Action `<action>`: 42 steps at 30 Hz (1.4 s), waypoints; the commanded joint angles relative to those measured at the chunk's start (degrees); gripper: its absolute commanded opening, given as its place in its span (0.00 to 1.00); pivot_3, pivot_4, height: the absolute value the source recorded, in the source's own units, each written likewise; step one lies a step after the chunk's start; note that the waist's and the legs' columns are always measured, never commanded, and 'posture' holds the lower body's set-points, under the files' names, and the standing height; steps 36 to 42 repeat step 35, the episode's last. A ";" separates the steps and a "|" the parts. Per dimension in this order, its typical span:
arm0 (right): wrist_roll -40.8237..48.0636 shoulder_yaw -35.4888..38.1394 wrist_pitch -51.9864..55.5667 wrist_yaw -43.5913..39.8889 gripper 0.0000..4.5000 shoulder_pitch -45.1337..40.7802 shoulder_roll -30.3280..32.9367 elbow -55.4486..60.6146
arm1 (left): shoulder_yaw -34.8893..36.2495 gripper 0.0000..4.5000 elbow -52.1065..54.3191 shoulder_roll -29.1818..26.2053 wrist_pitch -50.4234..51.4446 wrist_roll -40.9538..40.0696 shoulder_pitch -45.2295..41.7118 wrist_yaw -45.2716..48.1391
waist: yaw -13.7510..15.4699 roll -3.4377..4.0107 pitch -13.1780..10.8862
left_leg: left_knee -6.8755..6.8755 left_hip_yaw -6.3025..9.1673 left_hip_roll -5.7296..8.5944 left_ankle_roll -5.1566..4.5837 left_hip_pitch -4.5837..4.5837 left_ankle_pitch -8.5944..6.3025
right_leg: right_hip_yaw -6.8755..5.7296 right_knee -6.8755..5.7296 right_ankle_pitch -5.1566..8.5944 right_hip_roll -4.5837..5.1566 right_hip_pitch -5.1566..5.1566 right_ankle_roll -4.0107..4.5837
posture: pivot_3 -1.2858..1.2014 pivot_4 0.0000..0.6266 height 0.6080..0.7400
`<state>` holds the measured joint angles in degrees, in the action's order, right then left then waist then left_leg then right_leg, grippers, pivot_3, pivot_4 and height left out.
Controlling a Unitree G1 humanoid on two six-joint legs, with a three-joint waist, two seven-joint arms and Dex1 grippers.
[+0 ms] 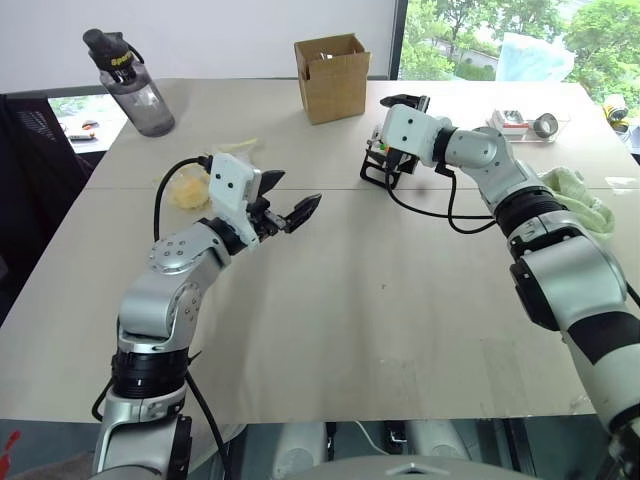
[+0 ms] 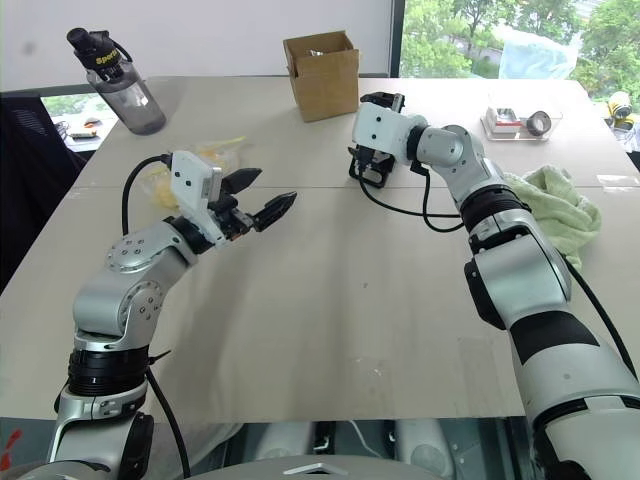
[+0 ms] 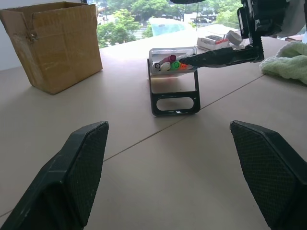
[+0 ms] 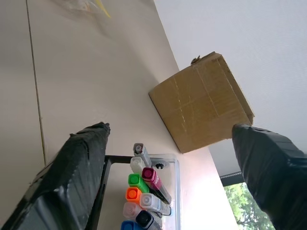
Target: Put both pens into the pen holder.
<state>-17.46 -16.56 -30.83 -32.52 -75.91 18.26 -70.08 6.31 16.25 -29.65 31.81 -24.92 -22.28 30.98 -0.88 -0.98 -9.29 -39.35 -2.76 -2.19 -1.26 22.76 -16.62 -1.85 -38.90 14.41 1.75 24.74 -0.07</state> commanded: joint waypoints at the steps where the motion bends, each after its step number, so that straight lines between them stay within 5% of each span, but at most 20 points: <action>1: 1.48 2.28 -1.26 -0.28 0.99 -2.15 0.77 1.47 | 0.83 0.94 0.61 -0.04 -1.06 -0.03 -0.44 0.15 | 0.01 0.00 0.00 | 0.00 0.00 0.00 0.00 0.00 0.00 | 0.00 0.00 0.00 0.00 0.00 0.00 | 0.52 0.24 0.97; 8: 13.97 9.38 3.21 -15.03 0.99 8.26 2.89 14.95 | 1.88 0.94 0.72 -0.43 -1.71 -0.04 0.81 0.39 | 0.21 -0.01 0.00 | 0.02 0.01 0.00 0.00 0.00 0.00 | -0.01 0.02 0.00 0.01 -0.01 0.00 | 0.52 0.24 0.97; 12: 28.97 14.71 24.13 -23.05 0.99 24.46 6.23 41.04 | 2.84 0.94 0.44 1.63 -2.85 -1.51 2.12 0.12 | 0.70 0.00 0.01 | -0.01 0.08 -0.01 -0.01 0.04 -0.01 | -0.13 0.03 0.00 0.07 -0.06 -0.01 | 0.52 0.24 0.97; 17: 38.54 19.88 45.15 -19.89 0.99 48.87 12.31 70.32 | 1.65 0.94 3.51 3.07 -2.84 -3.65 9.36 2.95 | 1.17 0.04 0.02 | 0.04 0.03 0.00 -0.02 0.05 -0.02 | -0.15 0.04 0.00 0.16 -0.03 -0.02 | 0.52 0.24 0.97; 22: 41.22 26.57 51.40 -14.60 0.99 71.29 14.69 85.17 | -2.28 0.94 6.35 1.57 -5.72 -0.70 20.50 6.16 | 1.09 0.05 0.05 | 0.10 0.03 0.00 -0.21 -0.17 -0.13 | -0.10 -0.02 0.00 0.11 -0.15 -0.01 | 0.52 0.24 0.97; 31: 41.93 35.29 43.98 -12.88 0.99 99.23 11.64 95.21 | -4.36 0.94 5.93 -0.09 -10.16 2.20 28.54 8.95 | 1.63 0.06 0.04 | 0.13 0.03 0.01 -0.31 -1.03 -0.19 | -0.02 0.11 0.21 -0.01 -1.01 -0.21 | 0.52 0.24 0.97; 42: 41.83 36.22 42.42 -11.78 0.99 102.65 10.48 96.28 | -5.02 0.94 5.83 -0.95 -10.74 2.13 29.04 11.04 | 1.53 0.06 0.04 | 0.12 -0.01 0.00 -0.31 -1.05 -0.19 | 0.04 0.11 0.22 -0.05 -1.01 -0.24 | 0.52 0.24 0.97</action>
